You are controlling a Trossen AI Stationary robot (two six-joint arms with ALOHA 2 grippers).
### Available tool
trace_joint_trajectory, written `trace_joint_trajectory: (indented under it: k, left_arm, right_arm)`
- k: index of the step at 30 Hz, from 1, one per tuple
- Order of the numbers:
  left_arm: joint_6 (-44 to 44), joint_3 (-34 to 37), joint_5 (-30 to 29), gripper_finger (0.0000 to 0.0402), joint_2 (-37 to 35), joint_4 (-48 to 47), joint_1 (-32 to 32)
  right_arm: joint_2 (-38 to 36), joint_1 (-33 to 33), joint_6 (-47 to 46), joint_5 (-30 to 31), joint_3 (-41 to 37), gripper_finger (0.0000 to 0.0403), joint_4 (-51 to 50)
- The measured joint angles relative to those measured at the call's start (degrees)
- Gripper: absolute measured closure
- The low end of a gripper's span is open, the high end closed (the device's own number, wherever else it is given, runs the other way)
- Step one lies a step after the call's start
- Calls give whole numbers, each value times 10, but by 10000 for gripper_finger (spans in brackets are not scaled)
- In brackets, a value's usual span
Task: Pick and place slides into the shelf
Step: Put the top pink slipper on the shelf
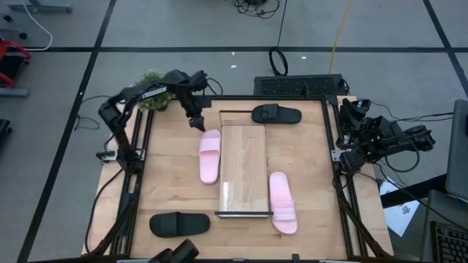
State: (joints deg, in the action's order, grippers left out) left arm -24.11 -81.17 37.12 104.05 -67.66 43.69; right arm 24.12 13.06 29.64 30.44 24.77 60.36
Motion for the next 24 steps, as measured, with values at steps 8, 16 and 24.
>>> trace_joint_trajectory:
  k: [8,16,24]
  left_arm:
    - [-13,0,-4,147,51,13,1]
    - [-26,0,-23,147,60,13,6]
    - [-51,10,-17,147,60,0,13]
  right_arm:
    - [0,0,-3,10,0,303,-6]
    - [0,0,-1,44,0,303,-12]
    - [0,0,0,44,0,303,-15]
